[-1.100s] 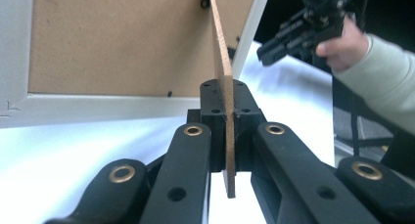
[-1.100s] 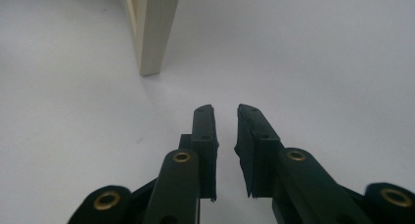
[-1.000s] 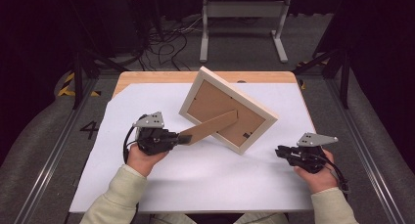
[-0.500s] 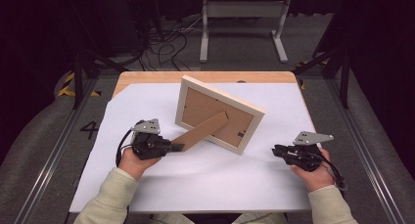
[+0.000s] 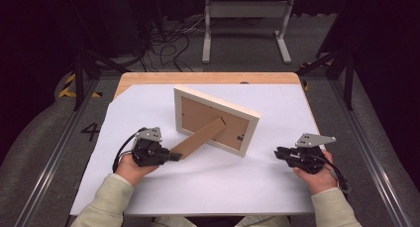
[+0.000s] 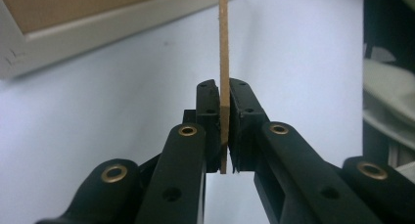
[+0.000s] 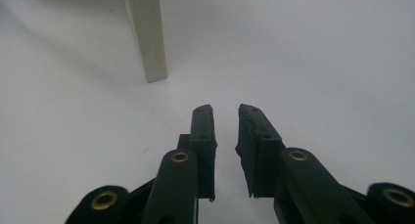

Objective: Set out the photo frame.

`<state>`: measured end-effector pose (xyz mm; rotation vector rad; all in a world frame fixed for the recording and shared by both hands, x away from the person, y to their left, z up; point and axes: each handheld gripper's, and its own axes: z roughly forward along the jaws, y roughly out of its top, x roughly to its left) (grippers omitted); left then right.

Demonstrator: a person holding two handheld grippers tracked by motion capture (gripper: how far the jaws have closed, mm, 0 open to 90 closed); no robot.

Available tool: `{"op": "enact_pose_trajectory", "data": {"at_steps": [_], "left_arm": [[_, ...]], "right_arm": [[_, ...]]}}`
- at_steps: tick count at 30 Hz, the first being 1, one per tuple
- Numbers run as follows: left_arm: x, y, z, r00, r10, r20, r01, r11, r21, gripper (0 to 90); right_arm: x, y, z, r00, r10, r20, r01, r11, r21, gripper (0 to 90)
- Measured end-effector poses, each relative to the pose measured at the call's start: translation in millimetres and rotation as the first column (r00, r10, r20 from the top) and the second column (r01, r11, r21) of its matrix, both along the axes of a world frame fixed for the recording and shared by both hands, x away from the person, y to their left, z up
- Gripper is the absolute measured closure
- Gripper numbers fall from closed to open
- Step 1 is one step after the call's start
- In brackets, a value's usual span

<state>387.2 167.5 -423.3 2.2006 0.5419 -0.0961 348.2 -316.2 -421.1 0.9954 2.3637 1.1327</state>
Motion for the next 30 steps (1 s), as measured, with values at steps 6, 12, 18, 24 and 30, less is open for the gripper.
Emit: {"op": "enact_pose_trajectory", "data": {"at_steps": [6, 12, 18, 24, 30], "left_arm": [[-0.2, -0.4, -11.5, 0.9999, -0.004, -0.013, 0.005, 0.9973, 0.074, 83.0], [-0.7, -0.5, -17.2, 0.9997, -0.026, 0.001, 0.026, 0.9943, 0.103, 82.8], [-2.5, -1.2, -24.6, 0.9989, -0.045, -0.007, 0.046, 0.9848, 0.168, 82.2], [-7.7, 0.2, -26.3, 0.9988, -0.049, -0.001, 0.048, 0.9755, 0.215, 82.2], [-11.1, 16.8, -21.5, 0.9998, -0.016, 0.015, 0.013, 0.9876, 0.157, 76.6]], "right_arm": [[0.3, 1.2, -0.5, 1.0000, 0.003, -0.002, -0.003, 1.0000, -0.003, 77.0], [0.7, 2.6, -1.4, 1.0000, 0.007, -0.004, -0.007, 0.9999, -0.007, 76.9], [1.3, 3.8, -1.7, 0.9999, 0.011, -0.007, -0.011, 0.9999, -0.010, 76.7], [3.2, 6.6, -1.8, 0.9998, 0.019, -0.006, -0.019, 0.9998, -0.008, 76.6], [5.0, 9.2, -2.0, 0.9996, 0.028, -0.009, -0.028, 0.9996, -0.009, 76.3]]}}
